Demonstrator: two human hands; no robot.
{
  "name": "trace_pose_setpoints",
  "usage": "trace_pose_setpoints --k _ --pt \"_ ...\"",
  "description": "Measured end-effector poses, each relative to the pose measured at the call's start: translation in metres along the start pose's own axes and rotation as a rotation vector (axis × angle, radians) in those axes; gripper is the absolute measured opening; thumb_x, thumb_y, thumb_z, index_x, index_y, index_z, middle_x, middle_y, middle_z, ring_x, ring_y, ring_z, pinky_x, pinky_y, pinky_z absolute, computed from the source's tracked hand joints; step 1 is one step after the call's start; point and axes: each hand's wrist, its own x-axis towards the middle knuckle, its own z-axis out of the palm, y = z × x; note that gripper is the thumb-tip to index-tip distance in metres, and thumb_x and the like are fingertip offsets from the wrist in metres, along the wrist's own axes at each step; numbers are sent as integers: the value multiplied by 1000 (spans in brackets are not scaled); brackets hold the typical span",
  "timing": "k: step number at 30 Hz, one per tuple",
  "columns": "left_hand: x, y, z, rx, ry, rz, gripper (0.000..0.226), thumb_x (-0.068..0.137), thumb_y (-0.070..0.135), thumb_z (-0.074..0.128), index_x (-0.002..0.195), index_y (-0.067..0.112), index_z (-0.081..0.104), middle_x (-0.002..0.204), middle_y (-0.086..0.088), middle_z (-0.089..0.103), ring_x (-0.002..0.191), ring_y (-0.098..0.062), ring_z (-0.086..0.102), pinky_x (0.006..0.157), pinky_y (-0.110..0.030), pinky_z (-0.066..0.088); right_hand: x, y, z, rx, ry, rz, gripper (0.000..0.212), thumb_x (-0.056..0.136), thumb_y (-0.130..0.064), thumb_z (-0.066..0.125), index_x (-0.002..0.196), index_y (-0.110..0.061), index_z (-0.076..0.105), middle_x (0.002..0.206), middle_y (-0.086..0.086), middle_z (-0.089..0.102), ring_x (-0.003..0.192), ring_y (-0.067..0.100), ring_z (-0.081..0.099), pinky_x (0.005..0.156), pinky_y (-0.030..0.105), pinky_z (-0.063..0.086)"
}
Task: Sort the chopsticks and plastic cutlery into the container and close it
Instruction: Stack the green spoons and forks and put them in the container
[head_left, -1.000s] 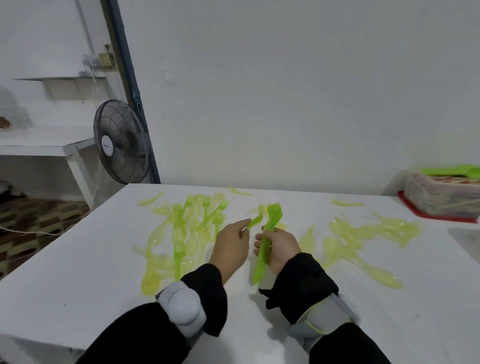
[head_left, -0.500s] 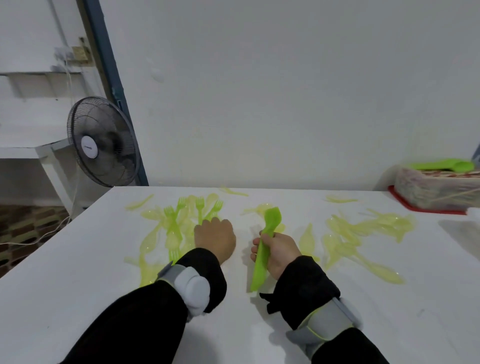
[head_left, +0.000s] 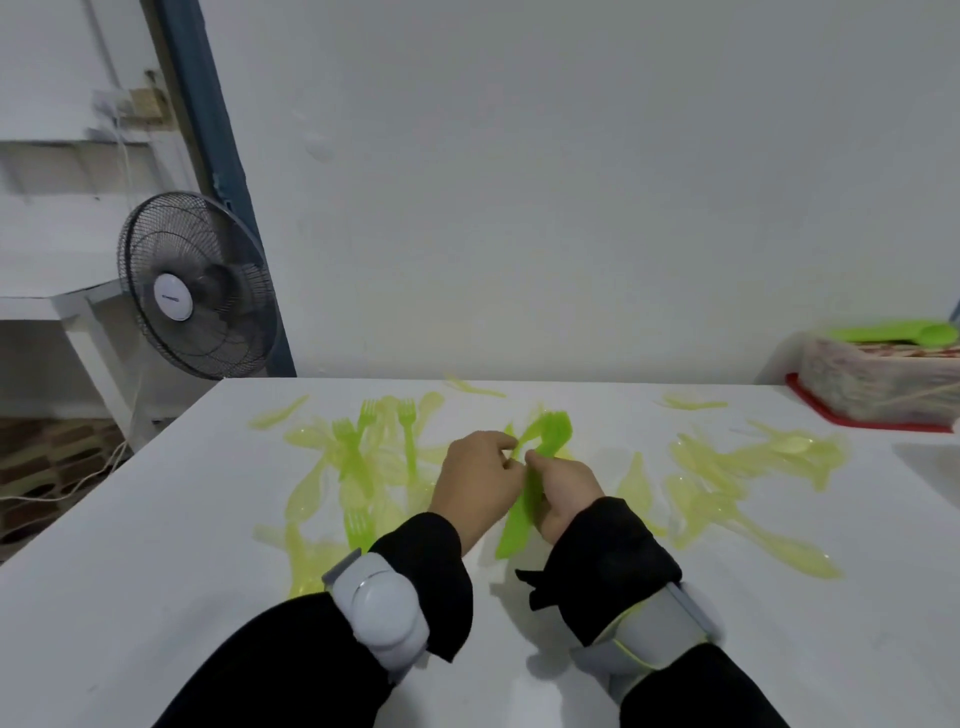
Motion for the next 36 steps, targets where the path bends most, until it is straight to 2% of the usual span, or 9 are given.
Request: trace_pose_setpoints --k 3,8,14,17,20,23,28,32,36 --pt "2 0 1 42 -65 111 22 82 9 49 87 10 70 76 -9 58 69 -21 54 72 -34 49 7 -2 6 48 -8 -42 19 97 -6 45 109 7 52 77 18 58 65 24 59 58 31 50" --pt "33 -17 -7 -169 40 -36 27 86 3 48 96 9 72 94 -1 64 76 -11 54 69 -17 39 11 -9 -3 47 -7 -15 21 98 -2 38 79 -2 48 66 11 46 55 21 44 53 30 39" --pt "60 -39 13 482 -169 47 29 93 31 48 112 12 62 118 -5 61 109 -24 56 86 -30 44 18 -15 -15 61 19 14 27 99 -4 39 72 -4 45 65 9 44 54 19 41 53 30 37" --pt "58 -33 28 623 -175 70 37 95 40 44 109 9 57 114 -9 60 106 -29 56 81 -34 44 21 -15 -18 93 15 46 24 98 -4 39 76 -2 47 67 10 46 55 20 43 53 31 38" --pt "58 -25 41 599 -155 29 36 96 40 43 109 7 54 114 -12 59 106 -31 56 80 -34 43 21 -19 -22 127 18 62 24 98 -4 40 76 0 48 67 11 46 56 20 44 54 29 38" --pt "59 -19 46 573 -185 -46 25 94 21 47 110 5 54 116 -14 58 108 -33 56 84 -35 45 19 -23 -26 113 19 66 25 96 -2 39 73 0 49 67 11 45 57 21 44 55 29 39" --pt "61 -15 38 133 -71 -235 16 83 11 53 98 7 57 105 -13 63 101 -31 59 79 -31 45 19 -30 -35 128 31 45 27 96 1 38 70 0 48 67 11 44 58 21 43 56 29 38" --pt "47 3 30 -217 -74 -120 56 83 7 54 137 12 42 78 1 55 78 -14 52 69 -24 41 22 -29 -36 113 46 18 22 94 8 39 75 0 48 69 12 46 59 21 45 56 31 39" --pt "38 15 34 -102 -74 95 41 80 5 56 120 13 62 68 7 43 71 -13 46 73 -24 46 25 -25 -33 42 20 -28 20 85 16 45 81 0 57 75 17 57 63 25 54 58 33 45"
